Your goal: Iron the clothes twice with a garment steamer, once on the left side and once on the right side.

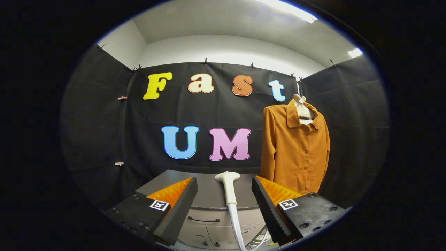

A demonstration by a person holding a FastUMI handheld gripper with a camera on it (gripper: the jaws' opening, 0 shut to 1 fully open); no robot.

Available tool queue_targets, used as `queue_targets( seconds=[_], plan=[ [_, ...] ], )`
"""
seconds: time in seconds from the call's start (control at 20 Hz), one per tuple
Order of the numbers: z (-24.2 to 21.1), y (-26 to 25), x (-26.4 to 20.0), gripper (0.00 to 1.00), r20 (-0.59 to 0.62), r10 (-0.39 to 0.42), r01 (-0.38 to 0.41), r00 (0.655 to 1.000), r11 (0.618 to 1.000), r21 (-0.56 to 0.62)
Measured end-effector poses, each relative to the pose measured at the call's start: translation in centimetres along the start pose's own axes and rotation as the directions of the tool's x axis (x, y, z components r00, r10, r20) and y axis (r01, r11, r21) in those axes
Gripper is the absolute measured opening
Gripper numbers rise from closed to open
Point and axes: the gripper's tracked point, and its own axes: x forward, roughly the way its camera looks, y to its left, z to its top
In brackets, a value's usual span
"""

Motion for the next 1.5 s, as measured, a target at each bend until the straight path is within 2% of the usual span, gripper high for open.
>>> queue_targets(
  seconds=[0.45, 0.8, 1.15, 1.5],
  plan=[
    [-4.3, -1.1, 11.6, 0.98, -0.114, 0.074, -0.073, 0.991, 0.997, 0.011],
    [-8.9, -1.5, 17.8, 0.98, -0.246, 0.091, -0.095, 0.965, 0.995, -0.004],
    [-13.9, -1.7, 21.3, 0.99, -0.418, 0.092, -0.092, 0.904, 0.996, 0.019],
    [-17.1, -2.1, 22.5, 0.98, -0.525, 0.052, -0.083, 0.850, 0.996, -0.035]
  ],
)
